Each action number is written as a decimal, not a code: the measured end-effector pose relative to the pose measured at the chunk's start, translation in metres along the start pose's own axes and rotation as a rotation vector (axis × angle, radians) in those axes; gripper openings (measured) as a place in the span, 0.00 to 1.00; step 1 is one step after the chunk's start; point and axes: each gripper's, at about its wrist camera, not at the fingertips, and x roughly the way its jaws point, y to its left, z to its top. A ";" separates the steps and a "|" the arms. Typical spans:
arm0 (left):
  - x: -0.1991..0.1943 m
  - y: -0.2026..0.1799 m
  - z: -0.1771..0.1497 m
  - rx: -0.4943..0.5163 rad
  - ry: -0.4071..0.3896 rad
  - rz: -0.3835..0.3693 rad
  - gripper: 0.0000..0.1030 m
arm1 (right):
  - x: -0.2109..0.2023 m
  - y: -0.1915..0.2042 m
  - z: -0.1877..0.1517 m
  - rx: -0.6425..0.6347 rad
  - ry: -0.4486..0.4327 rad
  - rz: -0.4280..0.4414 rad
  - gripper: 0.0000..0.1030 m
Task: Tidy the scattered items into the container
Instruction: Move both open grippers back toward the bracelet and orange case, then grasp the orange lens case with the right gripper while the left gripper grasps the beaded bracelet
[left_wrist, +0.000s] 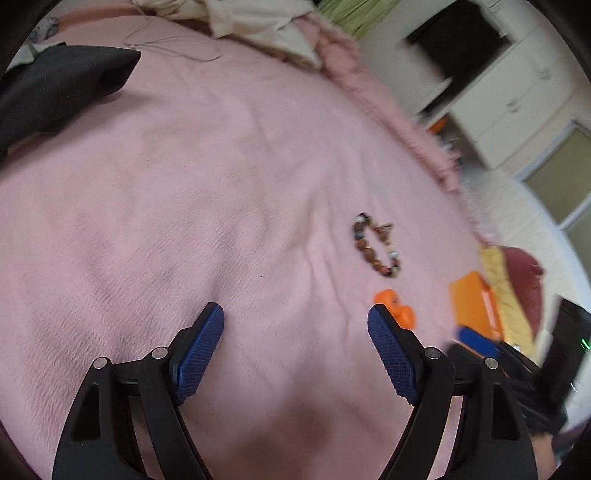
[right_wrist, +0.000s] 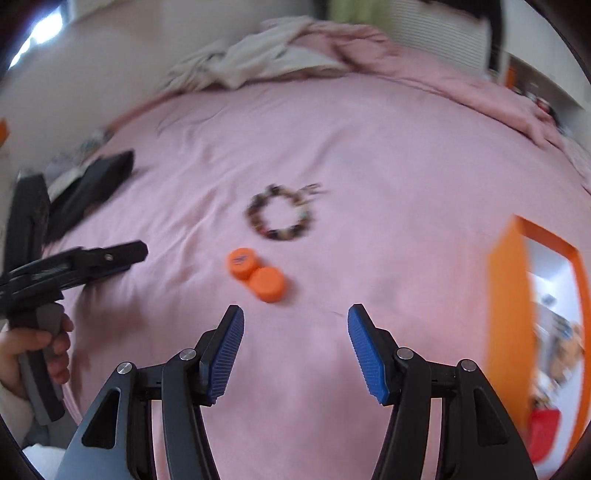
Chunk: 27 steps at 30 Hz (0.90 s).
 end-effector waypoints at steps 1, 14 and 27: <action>0.000 -0.004 -0.009 0.066 -0.025 0.001 0.78 | 0.012 0.002 0.003 -0.013 0.001 -0.005 0.57; 0.013 -0.027 -0.017 0.245 0.001 0.080 0.90 | 0.054 0.012 0.003 -0.057 0.027 0.032 0.26; 0.119 -0.110 0.062 0.388 0.213 0.118 0.92 | -0.001 -0.047 -0.061 0.425 -0.023 -0.253 0.25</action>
